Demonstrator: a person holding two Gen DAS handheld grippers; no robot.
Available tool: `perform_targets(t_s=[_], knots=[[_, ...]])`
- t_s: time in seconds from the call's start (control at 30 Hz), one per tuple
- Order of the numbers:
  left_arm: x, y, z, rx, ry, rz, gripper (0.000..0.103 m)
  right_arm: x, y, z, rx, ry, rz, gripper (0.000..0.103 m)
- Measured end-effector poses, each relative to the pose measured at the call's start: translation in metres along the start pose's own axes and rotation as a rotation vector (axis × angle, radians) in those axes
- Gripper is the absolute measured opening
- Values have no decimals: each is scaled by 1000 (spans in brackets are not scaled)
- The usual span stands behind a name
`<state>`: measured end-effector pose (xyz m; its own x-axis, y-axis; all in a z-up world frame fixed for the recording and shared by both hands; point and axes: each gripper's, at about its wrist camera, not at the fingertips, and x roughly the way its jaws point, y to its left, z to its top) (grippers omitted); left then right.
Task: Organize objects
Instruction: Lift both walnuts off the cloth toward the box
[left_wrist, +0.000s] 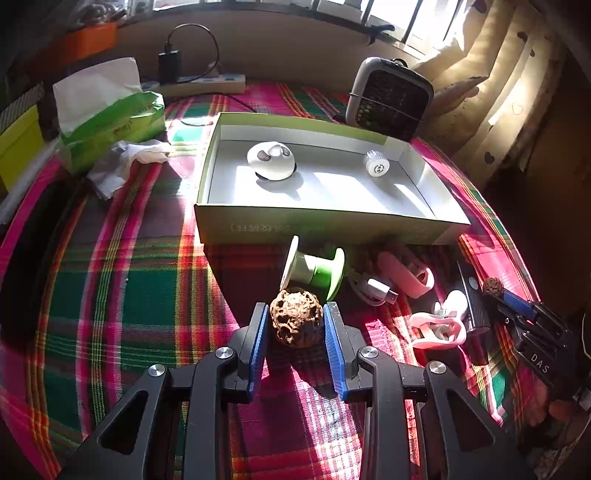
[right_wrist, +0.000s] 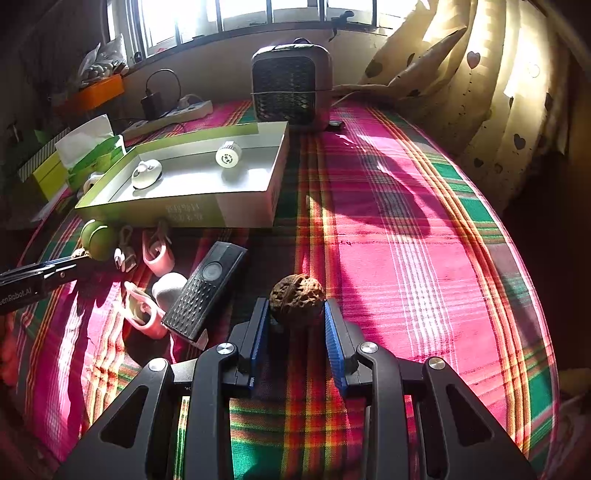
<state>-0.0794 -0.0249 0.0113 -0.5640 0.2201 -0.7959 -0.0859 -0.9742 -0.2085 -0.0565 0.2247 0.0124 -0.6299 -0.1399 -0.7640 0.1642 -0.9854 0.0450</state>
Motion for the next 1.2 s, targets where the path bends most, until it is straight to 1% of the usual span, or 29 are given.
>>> perform_targets(t_s=[0.47, 1.2], knots=[[-7, -1, -1, 23, -16, 13, 27, -2, 1, 0, 1, -5, 5, 30], [-23, -9, 13, 58, -66, 21, 27, -16, 9, 14, -14, -55, 35, 30]])
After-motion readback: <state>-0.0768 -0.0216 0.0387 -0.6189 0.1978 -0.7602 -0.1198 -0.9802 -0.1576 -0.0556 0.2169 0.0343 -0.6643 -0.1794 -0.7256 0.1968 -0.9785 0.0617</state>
